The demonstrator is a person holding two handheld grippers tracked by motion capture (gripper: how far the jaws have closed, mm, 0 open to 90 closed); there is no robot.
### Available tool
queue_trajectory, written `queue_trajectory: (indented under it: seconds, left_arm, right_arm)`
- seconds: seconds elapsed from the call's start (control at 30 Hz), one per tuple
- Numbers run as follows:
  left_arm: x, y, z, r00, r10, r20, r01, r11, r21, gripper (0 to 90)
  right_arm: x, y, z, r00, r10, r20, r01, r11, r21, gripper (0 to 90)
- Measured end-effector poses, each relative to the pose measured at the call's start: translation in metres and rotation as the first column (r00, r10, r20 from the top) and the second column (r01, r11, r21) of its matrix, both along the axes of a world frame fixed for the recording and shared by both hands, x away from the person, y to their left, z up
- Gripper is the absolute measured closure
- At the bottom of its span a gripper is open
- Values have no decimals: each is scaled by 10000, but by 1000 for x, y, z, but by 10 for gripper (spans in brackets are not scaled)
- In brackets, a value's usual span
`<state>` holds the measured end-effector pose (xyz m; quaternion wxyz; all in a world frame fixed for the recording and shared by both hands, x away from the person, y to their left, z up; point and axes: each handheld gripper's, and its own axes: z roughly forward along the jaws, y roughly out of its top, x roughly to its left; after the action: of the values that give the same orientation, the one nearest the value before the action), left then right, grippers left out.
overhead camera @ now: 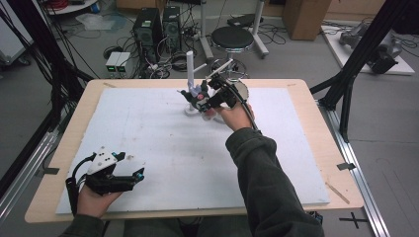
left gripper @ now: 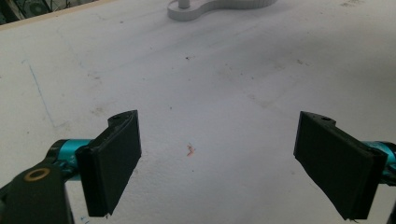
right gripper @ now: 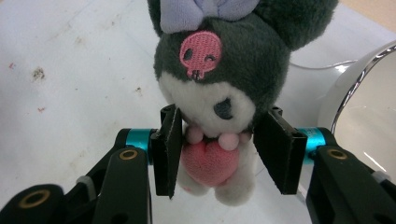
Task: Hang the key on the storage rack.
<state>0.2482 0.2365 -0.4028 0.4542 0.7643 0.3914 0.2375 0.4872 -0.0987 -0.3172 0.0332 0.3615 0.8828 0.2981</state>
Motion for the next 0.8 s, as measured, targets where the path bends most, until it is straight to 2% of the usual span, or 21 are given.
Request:
queue_trajectory:
  seconds: [0.07,0.13,0.23,0.53,0.8]
  left_arm:
    - [0,0,0,10000,-16,-7,16,10000,-13,152]
    - [0,0,0,10000,-13,-2,13,10000,-20,152]
    - [0,0,0,10000,-16,3,16,10000,-15,152]
    - [0,0,0,10000,-11,28,11,10000,-24,152]
    - [0,-1,0,10000,-18,-6,18,10000,-12,152]
  right_arm:
    - [0,1,-1,10000,-39,5,39,10000,-51,503]
    - [1,1,-2,9999,-107,56,107,9999,-110,422]
    - [2,0,-1,9997,-235,73,235,9997,46,367]
    - [-1,-2,3,9996,-233,155,231,9996,158,340]
    - [-7,-6,10,9986,-142,513,125,9994,327,313]
